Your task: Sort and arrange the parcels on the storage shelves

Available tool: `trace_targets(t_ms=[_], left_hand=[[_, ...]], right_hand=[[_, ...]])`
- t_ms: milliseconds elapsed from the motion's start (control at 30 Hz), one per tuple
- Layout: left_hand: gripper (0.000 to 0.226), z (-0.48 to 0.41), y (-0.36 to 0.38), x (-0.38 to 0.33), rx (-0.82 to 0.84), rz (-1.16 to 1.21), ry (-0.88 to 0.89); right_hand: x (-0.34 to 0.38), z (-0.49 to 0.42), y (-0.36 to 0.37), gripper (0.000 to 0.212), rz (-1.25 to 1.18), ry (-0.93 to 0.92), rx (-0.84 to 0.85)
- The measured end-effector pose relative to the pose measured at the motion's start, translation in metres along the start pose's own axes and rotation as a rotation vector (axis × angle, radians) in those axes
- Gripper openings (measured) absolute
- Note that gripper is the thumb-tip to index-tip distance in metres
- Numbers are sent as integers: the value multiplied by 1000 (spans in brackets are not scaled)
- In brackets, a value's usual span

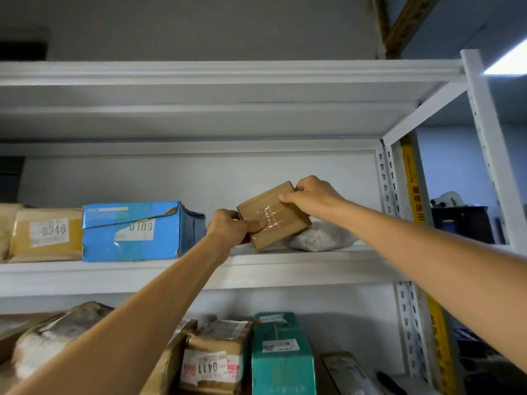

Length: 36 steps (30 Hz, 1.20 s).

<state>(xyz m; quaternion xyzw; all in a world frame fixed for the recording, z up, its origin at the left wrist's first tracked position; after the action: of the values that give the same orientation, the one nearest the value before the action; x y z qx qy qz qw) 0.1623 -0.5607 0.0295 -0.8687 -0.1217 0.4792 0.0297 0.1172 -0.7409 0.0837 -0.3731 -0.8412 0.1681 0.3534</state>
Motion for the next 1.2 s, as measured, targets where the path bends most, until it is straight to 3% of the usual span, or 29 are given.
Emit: trace_targets(t_ms=[200,333,400,533,700,867,1200], left_hand=[[46,22,-31,-30,5,92,265],[48,44,-48,-38,2,192,279],[45,56,-56,-39,-4,163,305],[50,76,-65,-36,107,263,314],[62,88,-72,-22,233,362,298],[80,104,-65,-22,319,420,300],[83,148,19,-54,396,556,355]], right_hand=[[4,21,-3,47,-388,41,-160],[7,42,4,28,-534,86,-270],[13,55,9,52,-565,107,-248],[33,84,14,54,-429,47,-255],[48,119,23,71,-395,87,-260],[55,145,12,100,-268,141,-293],[41,202,-81,106,-39,95,-347]])
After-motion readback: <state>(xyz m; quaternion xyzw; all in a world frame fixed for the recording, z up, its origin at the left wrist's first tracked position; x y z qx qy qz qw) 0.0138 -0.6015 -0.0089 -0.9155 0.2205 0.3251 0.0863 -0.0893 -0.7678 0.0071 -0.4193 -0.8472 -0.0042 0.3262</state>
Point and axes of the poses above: each hand's wrist, its own z-axis away from the middle knuckle, its own y-axis out of the palm, x = y × z, the point moved 6 cm from there along -z, towards the middle knuckle, and after that the axes turned 2 degrees about -z, right-handed, at the moved point
